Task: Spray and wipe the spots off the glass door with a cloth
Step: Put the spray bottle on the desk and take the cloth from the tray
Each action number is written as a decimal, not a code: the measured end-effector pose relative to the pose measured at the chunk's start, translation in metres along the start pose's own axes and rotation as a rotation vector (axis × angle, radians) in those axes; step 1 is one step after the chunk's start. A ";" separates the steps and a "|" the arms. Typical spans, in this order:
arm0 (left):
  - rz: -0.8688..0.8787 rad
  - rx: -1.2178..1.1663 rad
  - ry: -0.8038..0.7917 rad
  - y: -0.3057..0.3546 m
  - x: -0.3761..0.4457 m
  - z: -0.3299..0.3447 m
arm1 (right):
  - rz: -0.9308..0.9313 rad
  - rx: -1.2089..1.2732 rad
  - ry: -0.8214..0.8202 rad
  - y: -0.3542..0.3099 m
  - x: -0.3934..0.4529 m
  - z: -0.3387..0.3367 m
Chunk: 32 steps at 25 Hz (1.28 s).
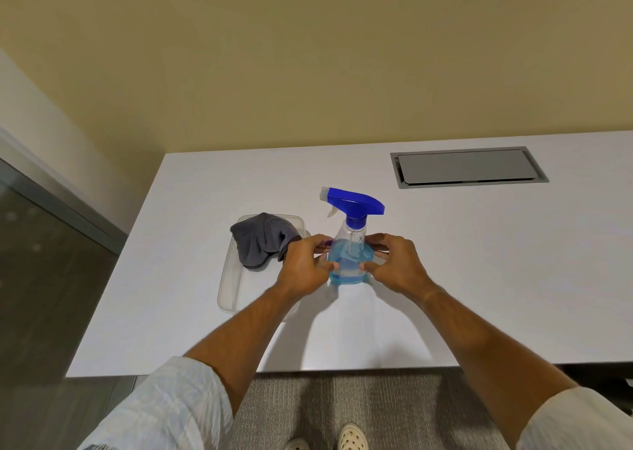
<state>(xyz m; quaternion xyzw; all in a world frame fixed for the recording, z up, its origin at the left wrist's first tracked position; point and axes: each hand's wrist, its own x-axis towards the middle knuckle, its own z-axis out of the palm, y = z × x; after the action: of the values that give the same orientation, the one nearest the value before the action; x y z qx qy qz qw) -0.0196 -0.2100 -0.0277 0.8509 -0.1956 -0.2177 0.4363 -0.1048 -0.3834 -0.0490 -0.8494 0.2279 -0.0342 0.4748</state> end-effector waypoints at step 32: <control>0.352 0.529 0.169 -0.089 -0.044 -0.162 | -0.158 -0.420 0.394 -0.135 -0.059 0.144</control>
<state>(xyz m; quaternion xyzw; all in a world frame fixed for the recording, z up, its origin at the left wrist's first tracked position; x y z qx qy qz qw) 0.0444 -0.0326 -0.0075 0.9029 -0.3526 -0.0093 0.2456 -0.0699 -0.1852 -0.0077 -0.9211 0.2510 -0.1875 0.2311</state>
